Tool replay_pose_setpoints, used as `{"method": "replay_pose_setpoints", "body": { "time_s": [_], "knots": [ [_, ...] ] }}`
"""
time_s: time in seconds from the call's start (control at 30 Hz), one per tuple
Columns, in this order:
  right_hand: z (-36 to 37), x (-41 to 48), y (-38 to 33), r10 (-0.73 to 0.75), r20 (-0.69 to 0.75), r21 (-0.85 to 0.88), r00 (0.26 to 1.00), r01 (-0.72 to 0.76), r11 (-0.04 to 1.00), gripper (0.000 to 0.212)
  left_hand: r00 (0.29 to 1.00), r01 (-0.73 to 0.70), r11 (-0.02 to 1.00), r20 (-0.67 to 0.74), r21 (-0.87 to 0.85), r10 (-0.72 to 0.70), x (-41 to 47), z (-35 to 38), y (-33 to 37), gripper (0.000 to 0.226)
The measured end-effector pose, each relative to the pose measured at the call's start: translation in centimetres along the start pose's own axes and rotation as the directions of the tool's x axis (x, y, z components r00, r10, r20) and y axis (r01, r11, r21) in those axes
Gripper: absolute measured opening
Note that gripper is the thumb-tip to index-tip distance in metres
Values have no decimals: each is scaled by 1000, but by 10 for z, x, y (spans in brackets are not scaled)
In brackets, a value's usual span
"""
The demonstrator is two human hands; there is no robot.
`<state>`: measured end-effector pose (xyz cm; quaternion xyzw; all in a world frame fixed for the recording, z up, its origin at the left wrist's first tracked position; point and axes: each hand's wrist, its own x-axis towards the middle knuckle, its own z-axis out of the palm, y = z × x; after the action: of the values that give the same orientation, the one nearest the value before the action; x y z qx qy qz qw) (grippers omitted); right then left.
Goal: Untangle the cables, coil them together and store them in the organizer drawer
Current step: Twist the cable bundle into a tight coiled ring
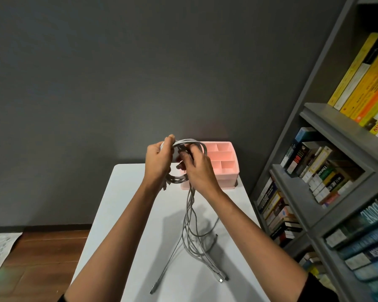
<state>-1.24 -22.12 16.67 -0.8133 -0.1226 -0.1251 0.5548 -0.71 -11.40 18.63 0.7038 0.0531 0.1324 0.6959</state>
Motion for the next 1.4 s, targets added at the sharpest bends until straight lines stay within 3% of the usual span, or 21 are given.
{"method": "replay_pose_setpoints", "body": {
  "time_s": [0.07,0.13,0.23,0.3,0.37,0.43,0.47,0.53,0.6,0.77,0.93,1.1,1.17,1.27,1.33,1.4],
  "knots": [
    [3,-2,-3,57,26,62,998,-58,996,16,1000,-6,1000,-7,25,6,-1,1,-1,44],
    [0,0,-4,134,149,177,980,-160,971,14,999,-39,996,-15,74,40,0,-2,-6,47],
    [-19,7,-12,304,486,322,819,-492,809,24,989,-146,974,23,171,144,1,-9,-15,52],
    [-27,8,-16,372,584,314,722,-623,716,29,974,-225,938,52,265,219,2,-11,-16,52],
    [-24,4,-17,394,549,191,737,-570,799,31,965,-256,893,42,369,259,4,-11,-15,53],
    [-17,-5,-19,390,455,-113,801,-382,917,28,968,-219,862,-7,456,250,7,-11,-17,53],
    [-14,-9,-19,364,403,-280,840,-265,923,26,972,-185,847,-31,497,231,7,-11,-18,53],
    [-9,-15,-15,276,254,-517,927,-111,848,29,977,-115,803,-79,584,198,4,-10,-19,51],
    [-4,-19,-13,150,126,-592,981,-47,805,35,977,-66,765,-115,640,181,2,-9,-22,47],
    [1,-21,-4,-105,130,-695,986,166,700,25,990,35,798,-130,601,54,3,-12,-32,46],
    [-5,-18,8,-157,232,-704,960,278,653,25,994,97,832,-13,546,-107,9,-22,-44,49],
    [-18,-12,10,-59,246,-715,968,222,663,30,960,48,884,225,465,-170,-2,-28,-47,35],
    [-25,-8,11,3,245,-693,969,173,700,27,943,-71,883,320,464,-92,-5,-33,-48,31],
    [-35,-3,13,173,296,-495,939,-4,869,23,884,-278,847,465,454,41,0,-41,-50,30],
    [-42,-2,13,228,356,-335,906,-105,936,26,850,-332,829,524,451,55,1,-41,-49,34],
    [-48,-1,10,235,413,-255,880,-136,957,25,871,-339,824,482,453,94,-1,-38,-47,31]
  ]
}}
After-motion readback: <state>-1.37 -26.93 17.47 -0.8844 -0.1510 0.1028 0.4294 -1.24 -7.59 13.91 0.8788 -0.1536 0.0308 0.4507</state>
